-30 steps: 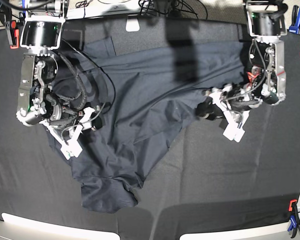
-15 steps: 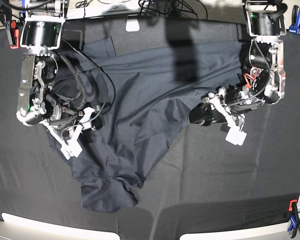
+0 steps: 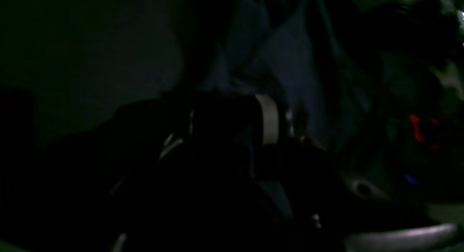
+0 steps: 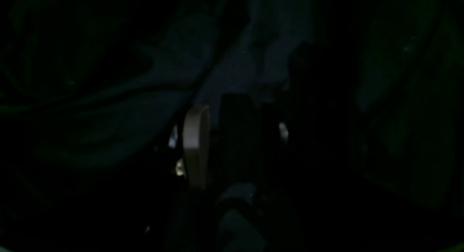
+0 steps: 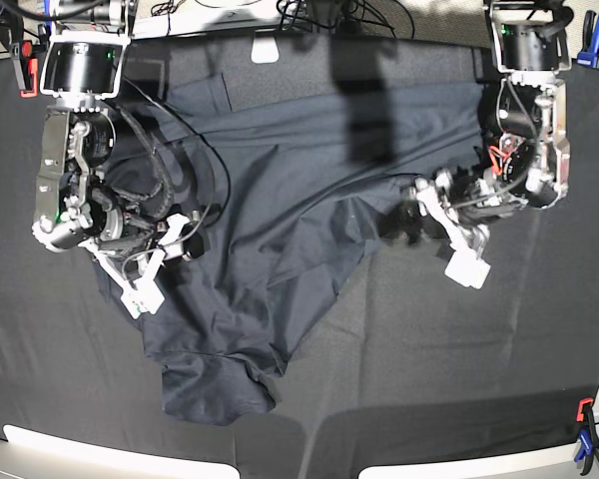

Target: Layout the t-shirt on the table in an organized manner, then fold the t-shirt properly

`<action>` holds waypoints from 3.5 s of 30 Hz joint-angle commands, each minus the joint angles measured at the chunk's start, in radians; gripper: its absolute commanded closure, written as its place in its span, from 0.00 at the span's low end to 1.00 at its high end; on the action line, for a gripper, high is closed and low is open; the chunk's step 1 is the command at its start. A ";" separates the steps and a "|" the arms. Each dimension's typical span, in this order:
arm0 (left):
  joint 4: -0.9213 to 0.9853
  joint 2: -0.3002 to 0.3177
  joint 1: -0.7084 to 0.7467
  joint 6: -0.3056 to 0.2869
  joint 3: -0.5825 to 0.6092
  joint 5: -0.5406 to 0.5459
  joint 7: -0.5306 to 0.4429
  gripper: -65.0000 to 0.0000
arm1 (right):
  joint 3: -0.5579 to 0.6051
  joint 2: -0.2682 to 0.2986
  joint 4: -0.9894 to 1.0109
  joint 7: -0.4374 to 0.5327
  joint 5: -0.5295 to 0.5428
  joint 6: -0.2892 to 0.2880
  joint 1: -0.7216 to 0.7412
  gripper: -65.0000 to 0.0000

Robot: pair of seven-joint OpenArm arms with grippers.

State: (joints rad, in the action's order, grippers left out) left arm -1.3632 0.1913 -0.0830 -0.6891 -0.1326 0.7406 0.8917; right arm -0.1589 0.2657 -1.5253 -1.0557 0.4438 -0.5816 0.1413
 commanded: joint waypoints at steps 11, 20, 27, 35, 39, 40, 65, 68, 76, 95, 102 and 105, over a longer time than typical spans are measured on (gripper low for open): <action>-0.016 -0.070 -0.017 -0.009 -0.001 -0.001 -0.028 0.71 | -0.004 0.009 -0.017 0.019 0.012 -0.002 0.023 0.65; -0.017 -0.077 -0.017 -0.009 0.005 0.032 0.104 0.71 | -0.004 0.009 -0.017 0.019 0.012 -0.002 0.023 0.65; -0.016 -0.078 -0.017 -0.009 0.005 0.075 0.126 0.71 | -0.004 0.009 -0.017 0.021 0.012 -0.002 0.023 0.65; -0.017 -0.122 -0.017 -0.009 0.037 -0.083 0.052 0.73 | -0.004 0.009 -0.017 0.019 0.012 -0.002 0.023 0.65; -0.017 -0.132 -0.017 -0.009 0.076 -0.221 -0.010 0.73 | -0.004 0.009 -0.017 0.019 0.011 -0.002 0.023 0.65; -0.017 -0.132 -0.017 -0.009 0.076 -0.221 -0.025 0.73 | -0.004 0.009 -0.017 0.018 0.011 -0.002 0.023 0.65; -0.020 -0.124 -0.080 -0.009 0.075 -0.214 -0.082 0.72 | -0.004 0.009 -0.017 0.018 0.011 -0.002 0.022 0.65; -0.020 -0.124 -0.092 -0.009 0.075 -0.222 -0.089 0.72 | -0.004 0.009 -0.017 0.018 0.011 -0.002 0.022 0.65; -0.019 -0.124 -0.080 -0.009 0.075 -0.385 -0.142 0.72 | -0.004 0.009 -0.017 0.018 0.012 -0.002 0.023 0.65; -0.019 -0.125 -0.064 -0.009 0.076 -0.209 0.025 0.72 | -0.004 0.009 -0.017 0.019 0.013 -0.002 0.023 0.65; -0.019 -0.127 -0.064 -0.009 0.076 -0.227 0.025 0.84 | -0.004 0.009 -0.017 0.018 0.037 -0.002 0.022 0.65; -0.019 -0.127 -0.066 -0.009 0.076 -0.225 0.024 1.00 | -0.004 0.009 -0.017 0.018 0.058 -0.002 0.023 0.65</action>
State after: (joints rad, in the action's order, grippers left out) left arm -1.3636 0.0666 -0.1253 -0.6891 -0.0578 0.4942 0.9363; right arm -0.1589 0.2653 -1.5253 -1.0557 0.4831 -0.5816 0.1417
